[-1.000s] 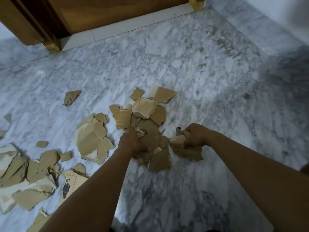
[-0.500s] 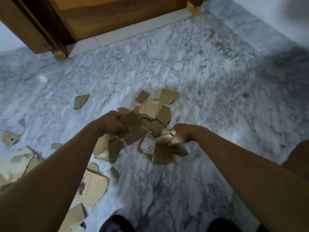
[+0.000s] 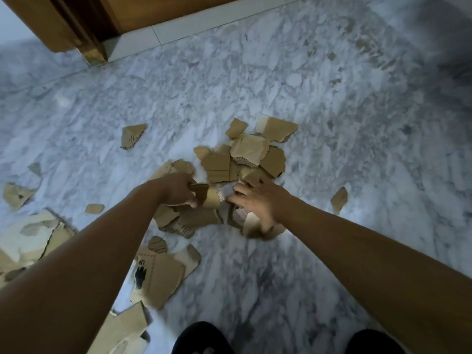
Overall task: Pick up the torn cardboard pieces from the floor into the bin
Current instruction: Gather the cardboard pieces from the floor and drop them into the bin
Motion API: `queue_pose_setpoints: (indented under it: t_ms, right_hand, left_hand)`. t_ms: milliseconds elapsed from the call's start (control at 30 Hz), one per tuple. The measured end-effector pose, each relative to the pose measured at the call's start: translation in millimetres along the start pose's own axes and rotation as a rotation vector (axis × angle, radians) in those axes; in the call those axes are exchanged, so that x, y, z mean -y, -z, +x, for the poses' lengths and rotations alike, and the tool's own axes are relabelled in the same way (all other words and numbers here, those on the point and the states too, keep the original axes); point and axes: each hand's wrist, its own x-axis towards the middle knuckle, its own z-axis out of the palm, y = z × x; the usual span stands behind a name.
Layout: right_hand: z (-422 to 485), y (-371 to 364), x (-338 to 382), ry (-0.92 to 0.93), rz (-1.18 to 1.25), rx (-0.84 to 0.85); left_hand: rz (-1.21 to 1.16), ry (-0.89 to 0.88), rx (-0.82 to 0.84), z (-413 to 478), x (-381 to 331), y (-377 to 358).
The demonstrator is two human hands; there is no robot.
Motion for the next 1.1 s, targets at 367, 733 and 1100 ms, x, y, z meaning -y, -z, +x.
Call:
queue_pose_setpoints:
  t_ms: [367,733,1100]
  right_hand:
    - [6.5,22.1,3.6,-0.11,0.157,-0.105]
    - [-101.1,12.7,-126.0,-0.747,0.963,-0.006]
    - [-109.0,-83.9,-119.8,-0.921,0.722,-0.154]
  left_hand:
    - [-0.175,-0.012,-0.113,-9.6,15.4,5.9]
    - [-0.17,-0.133,-0.127,8.7,-73.2,28.3]
    - [0.098,-0.284,-0.229,110.6,-159.6,-13.6]
